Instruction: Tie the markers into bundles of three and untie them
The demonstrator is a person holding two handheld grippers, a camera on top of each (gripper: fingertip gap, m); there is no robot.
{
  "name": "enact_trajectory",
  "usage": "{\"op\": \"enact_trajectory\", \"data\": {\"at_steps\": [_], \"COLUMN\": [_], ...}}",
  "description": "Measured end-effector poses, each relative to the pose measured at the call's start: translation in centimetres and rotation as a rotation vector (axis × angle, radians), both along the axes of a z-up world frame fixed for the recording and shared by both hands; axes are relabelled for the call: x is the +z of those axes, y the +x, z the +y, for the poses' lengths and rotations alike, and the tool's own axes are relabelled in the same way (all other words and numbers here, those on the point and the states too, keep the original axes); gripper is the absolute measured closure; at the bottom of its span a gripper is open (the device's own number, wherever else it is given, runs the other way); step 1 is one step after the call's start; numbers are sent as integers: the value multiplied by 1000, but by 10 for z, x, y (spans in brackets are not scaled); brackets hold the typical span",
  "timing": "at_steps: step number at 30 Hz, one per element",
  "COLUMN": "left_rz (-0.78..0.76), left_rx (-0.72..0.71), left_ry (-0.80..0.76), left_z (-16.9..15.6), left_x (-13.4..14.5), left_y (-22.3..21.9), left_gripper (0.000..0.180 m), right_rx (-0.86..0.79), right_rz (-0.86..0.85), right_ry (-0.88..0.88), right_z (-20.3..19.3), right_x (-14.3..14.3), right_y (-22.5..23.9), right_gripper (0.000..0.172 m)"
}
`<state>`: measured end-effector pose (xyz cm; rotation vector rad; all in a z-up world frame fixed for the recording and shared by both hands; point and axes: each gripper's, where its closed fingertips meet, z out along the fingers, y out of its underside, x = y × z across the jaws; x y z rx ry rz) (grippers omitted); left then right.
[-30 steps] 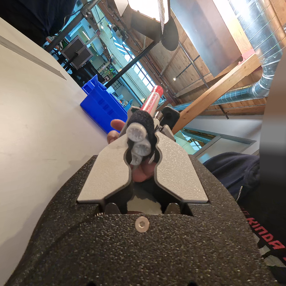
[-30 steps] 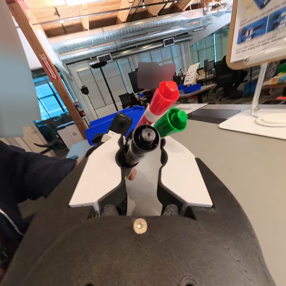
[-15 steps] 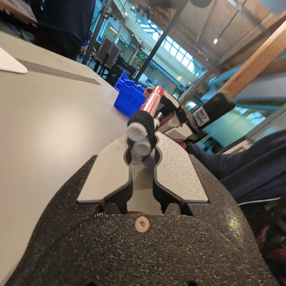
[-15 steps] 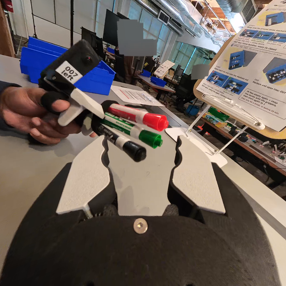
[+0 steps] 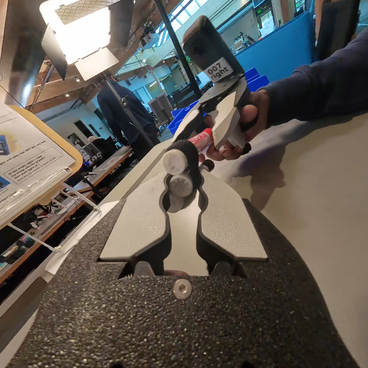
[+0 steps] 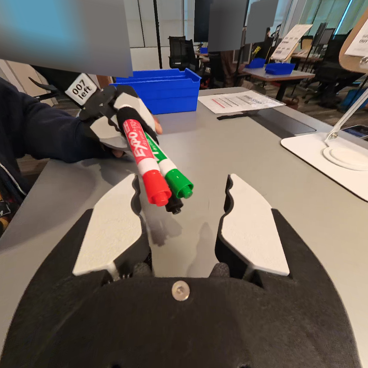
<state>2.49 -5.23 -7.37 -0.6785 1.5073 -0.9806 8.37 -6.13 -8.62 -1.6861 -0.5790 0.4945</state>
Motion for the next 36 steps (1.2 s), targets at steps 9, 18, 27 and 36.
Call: {"op": "enact_trajectory", "data": {"at_steps": [9,18,27,36], "left_rz": [-37,-85,-129,-175], "left_rx": [29,119,133,137], "left_ry": [354,610,726,809], "left_z": [-12,-20,-31,-37], "left_x": [-9,-10,-10,-13], "left_y": [-1,1,0,1], "left_gripper": [156,156,156,156], "right_rx": [29,-164,-382,-446], "right_rz": [-468,-1011,-1186,-1254], "right_ry": [15,308,536,585], "right_z": [-11,11,27,27], "right_x": [-26,-39,-27,-23], "right_y": [-2,-15,-17,-12], "right_gripper": [88,95,119,138]}}
